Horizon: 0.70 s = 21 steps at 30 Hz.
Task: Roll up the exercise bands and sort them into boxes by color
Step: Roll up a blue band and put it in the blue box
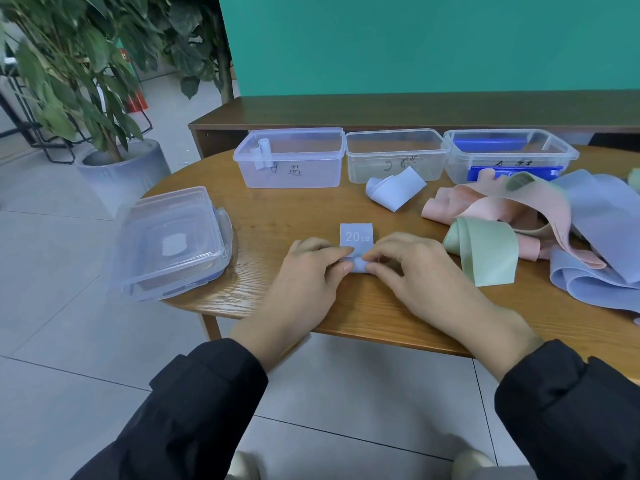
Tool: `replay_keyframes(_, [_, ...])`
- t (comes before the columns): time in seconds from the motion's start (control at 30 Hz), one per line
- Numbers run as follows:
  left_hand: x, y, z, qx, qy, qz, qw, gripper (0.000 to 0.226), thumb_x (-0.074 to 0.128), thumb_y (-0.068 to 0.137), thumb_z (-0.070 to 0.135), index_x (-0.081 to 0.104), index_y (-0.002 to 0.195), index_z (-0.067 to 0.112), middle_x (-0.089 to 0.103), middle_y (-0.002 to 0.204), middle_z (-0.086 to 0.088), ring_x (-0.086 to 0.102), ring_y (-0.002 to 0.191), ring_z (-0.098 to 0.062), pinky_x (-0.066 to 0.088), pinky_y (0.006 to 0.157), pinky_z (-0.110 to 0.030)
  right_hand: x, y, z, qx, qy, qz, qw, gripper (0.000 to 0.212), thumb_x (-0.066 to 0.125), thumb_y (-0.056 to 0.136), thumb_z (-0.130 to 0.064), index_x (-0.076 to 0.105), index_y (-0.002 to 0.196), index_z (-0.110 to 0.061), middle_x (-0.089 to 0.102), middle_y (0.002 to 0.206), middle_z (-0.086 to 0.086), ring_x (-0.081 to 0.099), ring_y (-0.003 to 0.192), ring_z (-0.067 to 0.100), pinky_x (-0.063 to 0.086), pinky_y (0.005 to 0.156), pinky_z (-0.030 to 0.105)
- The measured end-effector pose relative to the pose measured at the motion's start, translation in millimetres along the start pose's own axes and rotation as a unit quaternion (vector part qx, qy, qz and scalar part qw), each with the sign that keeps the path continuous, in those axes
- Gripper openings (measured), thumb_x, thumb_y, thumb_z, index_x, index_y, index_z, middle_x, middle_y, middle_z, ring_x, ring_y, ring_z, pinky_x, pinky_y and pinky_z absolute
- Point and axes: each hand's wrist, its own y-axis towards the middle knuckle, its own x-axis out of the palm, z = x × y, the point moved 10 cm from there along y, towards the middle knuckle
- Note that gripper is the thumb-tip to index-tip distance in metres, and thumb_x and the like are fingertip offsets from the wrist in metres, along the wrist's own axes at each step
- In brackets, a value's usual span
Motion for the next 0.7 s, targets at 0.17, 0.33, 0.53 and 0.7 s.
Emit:
replay_keyframes(0.17, [-7, -2, -7, -0.046, -0.041, 0.017, 0.998, 0.038, 0.076, 0.089, 0.023, 0.066, 0.126, 0.030, 0.063, 0.106, 0.018, 0.049, 0.102, 0.003, 0.038, 0.087, -0.006, 3, 4, 7, 0.026, 0.015, -0.015, 0.999, 0.014, 0.075, 0.090, -0.021, 0.077, 0.103, -0.017, 0.069, 0.101, -0.009, 0.056, 0.087, 0.001, 0.038, 0.083, 0.007])
replay_keyframes(0.33, [-10, -2, -3, -0.049, -0.033, 0.014, 0.998, 0.022, 0.076, 0.090, 0.020, 0.071, 0.110, 0.027, 0.049, 0.089, 0.031, 0.050, 0.091, 0.007, 0.033, 0.078, -0.001, 8, 6, 16, 0.047, 0.005, -0.039, 0.998, 0.025, 0.075, 0.090, -0.022, 0.074, 0.115, -0.016, 0.068, 0.108, -0.007, 0.058, 0.098, 0.007, 0.034, 0.083, 0.007])
replay_keyframes(0.53, [-4, 5, -4, -0.042, -0.020, -0.010, 0.999, 0.029, 0.072, 0.093, 0.023, 0.069, 0.121, 0.028, 0.046, 0.090, 0.033, 0.051, 0.107, -0.004, 0.031, 0.082, 0.001, 13, 10, 18, 0.046, -0.024, -0.051, 0.997, 0.027, 0.063, 0.099, -0.025, 0.071, 0.123, -0.016, 0.067, 0.119, -0.004, 0.059, 0.111, 0.015, 0.041, 0.094, 0.022])
replay_keyframes(0.7, [0, 16, -6, -0.026, 0.003, -0.012, 1.000, 0.032, 0.071, 0.094, 0.027, 0.069, 0.125, 0.027, 0.056, 0.100, 0.018, 0.052, 0.110, -0.009, 0.031, 0.082, -0.010, 5, 14, 14, 0.040, -0.028, -0.009, 0.999, 0.019, 0.067, 0.096, -0.018, 0.076, 0.112, -0.013, 0.069, 0.112, -0.003, 0.063, 0.105, 0.019, 0.049, 0.092, 0.031])
